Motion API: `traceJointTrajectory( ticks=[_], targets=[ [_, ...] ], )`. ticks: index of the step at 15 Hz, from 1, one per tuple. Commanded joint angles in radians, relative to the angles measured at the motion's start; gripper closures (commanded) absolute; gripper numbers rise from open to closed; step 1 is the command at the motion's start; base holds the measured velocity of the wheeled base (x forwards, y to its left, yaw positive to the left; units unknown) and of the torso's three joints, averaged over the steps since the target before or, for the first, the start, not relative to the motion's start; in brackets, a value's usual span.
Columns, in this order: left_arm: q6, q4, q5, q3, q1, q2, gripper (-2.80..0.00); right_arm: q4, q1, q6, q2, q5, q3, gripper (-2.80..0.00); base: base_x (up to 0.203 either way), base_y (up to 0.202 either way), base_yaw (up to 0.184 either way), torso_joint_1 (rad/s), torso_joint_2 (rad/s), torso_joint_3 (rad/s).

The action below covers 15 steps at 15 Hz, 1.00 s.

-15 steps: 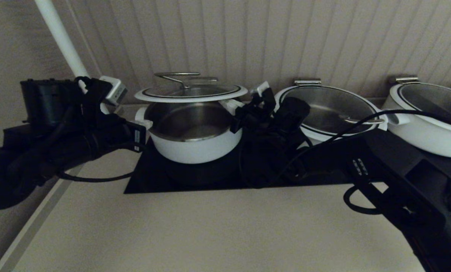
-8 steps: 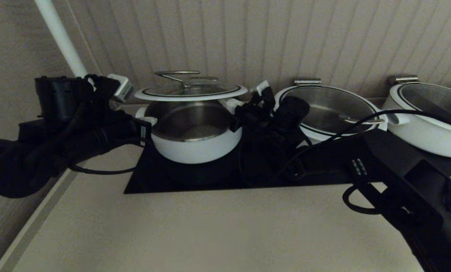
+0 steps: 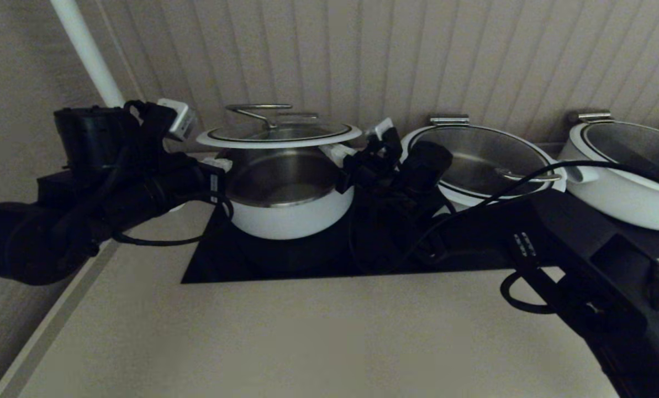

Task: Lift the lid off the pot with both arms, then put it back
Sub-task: Open the pot lid completely

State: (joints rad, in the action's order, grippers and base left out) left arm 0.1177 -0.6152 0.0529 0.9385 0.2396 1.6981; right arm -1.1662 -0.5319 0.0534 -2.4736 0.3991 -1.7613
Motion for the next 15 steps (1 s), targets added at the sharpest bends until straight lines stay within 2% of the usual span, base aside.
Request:
traceJointTrajectory(
  ticks=[1, 4, 8, 15],
  targets=[
    [0.0, -0.004, -0.001, -0.001, 0.0, 0.007, 0.0, -0.007, 0.0, 0.0, -0.002, 0.003, 0.0, 0.0, 0.0, 0.0, 0.0, 0.0, 0.0, 0.0],
    [-0.01, -0.007, -0.001, 0.003, 0.0, 0.017, 0.0, -0.007, 0.0, 0.002, -0.001, 0.003, -0.001, 0.0, 0.0, 0.0, 0.0, 0.0, 0.0, 0.0],
    [-0.012, -0.081, -0.008, 0.005, 0.0, 0.04, 0.0, -0.006, 0.0, 0.002, -0.001, 0.003, -0.003, 0.0, 0.0, 0.0, 0.0, 0.0, 0.0, 0.0],
    [-0.02, -0.094, -0.01, 0.015, 0.0, 0.06, 0.0, -0.003, 0.0, 0.0, -0.005, 0.006, -0.014, 0.0, 0.0, 0.0, 0.0, 0.0, 0.0, 0.0]
  ],
)
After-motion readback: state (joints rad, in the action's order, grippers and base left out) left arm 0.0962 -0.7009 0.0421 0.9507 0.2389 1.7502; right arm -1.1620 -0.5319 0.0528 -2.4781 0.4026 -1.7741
